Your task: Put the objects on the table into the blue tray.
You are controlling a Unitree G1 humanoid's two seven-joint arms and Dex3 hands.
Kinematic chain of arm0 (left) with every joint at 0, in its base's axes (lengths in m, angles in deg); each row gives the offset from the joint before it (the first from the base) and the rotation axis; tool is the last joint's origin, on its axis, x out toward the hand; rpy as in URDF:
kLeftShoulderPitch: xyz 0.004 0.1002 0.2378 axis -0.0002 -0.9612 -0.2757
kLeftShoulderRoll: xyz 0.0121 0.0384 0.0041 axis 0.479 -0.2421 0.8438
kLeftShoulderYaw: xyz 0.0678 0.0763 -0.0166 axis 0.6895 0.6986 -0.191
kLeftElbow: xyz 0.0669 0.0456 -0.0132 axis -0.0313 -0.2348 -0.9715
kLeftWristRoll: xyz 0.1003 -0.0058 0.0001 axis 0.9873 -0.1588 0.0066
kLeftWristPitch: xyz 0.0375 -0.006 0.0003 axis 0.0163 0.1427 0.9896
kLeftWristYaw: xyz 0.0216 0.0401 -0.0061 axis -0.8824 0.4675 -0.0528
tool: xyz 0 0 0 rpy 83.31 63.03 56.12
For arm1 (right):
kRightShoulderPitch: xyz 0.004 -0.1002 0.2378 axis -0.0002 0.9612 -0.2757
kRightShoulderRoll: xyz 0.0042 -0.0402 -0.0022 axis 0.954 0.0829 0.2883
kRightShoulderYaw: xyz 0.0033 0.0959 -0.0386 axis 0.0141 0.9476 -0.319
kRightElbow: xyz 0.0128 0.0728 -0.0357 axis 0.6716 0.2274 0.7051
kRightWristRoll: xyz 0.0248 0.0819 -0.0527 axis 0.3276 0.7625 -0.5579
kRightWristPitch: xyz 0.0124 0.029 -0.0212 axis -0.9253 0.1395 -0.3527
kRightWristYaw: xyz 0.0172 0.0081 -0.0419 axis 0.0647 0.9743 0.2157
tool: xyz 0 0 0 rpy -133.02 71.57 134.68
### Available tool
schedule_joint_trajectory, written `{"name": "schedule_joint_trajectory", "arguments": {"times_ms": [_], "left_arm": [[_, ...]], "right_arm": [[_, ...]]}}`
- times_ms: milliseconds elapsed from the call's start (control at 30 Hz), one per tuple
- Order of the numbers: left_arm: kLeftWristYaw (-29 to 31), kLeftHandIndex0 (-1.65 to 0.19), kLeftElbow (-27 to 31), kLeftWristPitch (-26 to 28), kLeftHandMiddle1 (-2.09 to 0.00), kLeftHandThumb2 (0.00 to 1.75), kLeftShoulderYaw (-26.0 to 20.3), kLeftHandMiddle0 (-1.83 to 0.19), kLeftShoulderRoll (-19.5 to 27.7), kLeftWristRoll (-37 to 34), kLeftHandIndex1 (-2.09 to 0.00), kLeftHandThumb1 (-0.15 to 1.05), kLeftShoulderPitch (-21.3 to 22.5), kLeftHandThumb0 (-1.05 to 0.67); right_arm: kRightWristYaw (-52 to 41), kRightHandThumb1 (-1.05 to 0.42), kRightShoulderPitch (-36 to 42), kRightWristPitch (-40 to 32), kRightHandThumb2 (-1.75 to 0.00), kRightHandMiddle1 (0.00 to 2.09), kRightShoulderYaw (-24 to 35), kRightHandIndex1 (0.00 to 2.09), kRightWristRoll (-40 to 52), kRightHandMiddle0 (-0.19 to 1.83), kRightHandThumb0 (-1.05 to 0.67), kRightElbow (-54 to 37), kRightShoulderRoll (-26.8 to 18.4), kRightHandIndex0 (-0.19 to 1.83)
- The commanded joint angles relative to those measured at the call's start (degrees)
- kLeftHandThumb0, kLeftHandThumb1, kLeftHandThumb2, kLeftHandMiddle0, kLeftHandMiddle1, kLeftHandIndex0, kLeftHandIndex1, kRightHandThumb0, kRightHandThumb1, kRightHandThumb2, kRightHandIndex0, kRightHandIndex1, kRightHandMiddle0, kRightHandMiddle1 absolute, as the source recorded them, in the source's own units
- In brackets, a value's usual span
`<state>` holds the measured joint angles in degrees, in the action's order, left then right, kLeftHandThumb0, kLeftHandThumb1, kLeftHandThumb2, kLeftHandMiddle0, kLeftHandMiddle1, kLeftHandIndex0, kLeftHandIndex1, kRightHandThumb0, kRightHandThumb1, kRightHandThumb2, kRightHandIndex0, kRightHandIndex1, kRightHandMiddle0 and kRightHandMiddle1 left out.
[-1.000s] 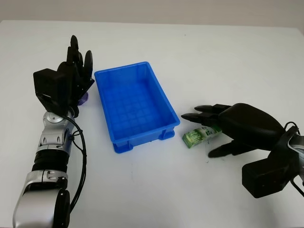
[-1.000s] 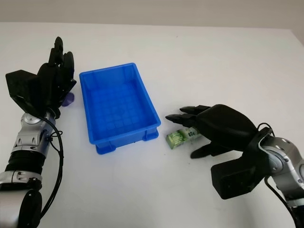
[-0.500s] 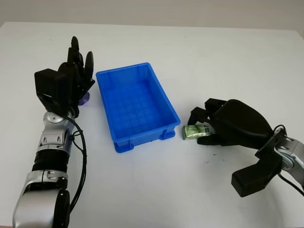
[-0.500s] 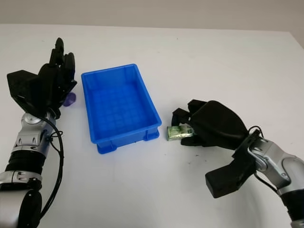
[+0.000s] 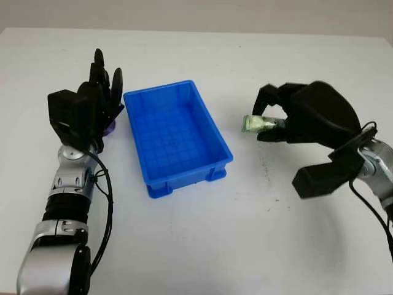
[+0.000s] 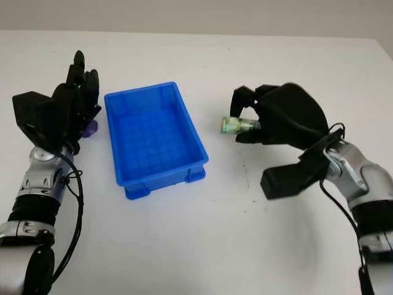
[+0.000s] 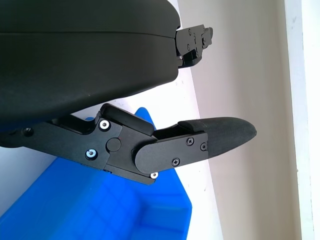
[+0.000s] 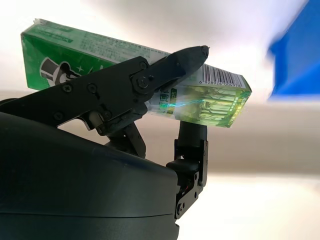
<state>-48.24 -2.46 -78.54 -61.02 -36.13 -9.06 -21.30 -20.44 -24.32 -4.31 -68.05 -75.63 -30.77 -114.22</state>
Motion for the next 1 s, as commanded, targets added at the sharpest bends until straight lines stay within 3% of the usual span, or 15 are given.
{"name": "schedule_joint_trajectory", "arguments": {"times_ms": [0, 333, 733, 900, 967], "left_arm": [[-0.17, 0.19, -0.41, -0.96, 0.0, 0.65, 0.22, 0.19, -0.26, 0.15, 0.0, 1.05, 1.14, -0.78], [-0.74, 0.19, -0.87, -2.49, 0.0, 0.64, 0.2, 0.19, -1.03, 0.12, 0.0, 1.05, 1.08, -0.78], [-1.41, 0.19, -0.85, -3.02, 0.0, 0.64, -0.27, 0.19, -1.72, -0.45, 0.0, 1.05, 0.58, -0.77], [-1.7, 0.19, -0.34, -2.87, 0.0, 0.64, -0.19, 0.19, -1.65, -0.1, 0.0, 1.05, 0.12, -0.78], [-1.99, 0.19, -0.23, -2.8, 0.0, 0.65, -0.26, 0.19, -1.74, -0.09, 0.0, 1.05, -0.04, -0.77]], "right_arm": [[0.04, -0.97, -3.74, -0.01, -0.06, 2.09, 0.04, 2.09, 2.44, 0.75, -0.37, 1.6, 2.23, 0.96], [-1.65, -1.04, -11.49, 5.16, -0.1, 2.09, -1.66, 2.09, 11.19, 1.0, -0.37, 3.36, 13.44, 1.17], [-10.42, -1.05, -14.38, 13.25, -0.12, 2.09, -7.47, 2.09, 13.73, 0.91, -0.47, 4.77, 22.21, 1.22], [-13.22, -1.05, -14.52, 17.1, -0.07, 2.09, -9.39, 2.09, 12.89, 0.7, -0.49, 8.64, 21.91, 1.07], [-15.11, -1.04, -14.71, 15.92, -0.06, 2.06, -10.53, 2.06, 10.72, 0.48, -0.56, 8.58, 20.62, 0.69]]}}
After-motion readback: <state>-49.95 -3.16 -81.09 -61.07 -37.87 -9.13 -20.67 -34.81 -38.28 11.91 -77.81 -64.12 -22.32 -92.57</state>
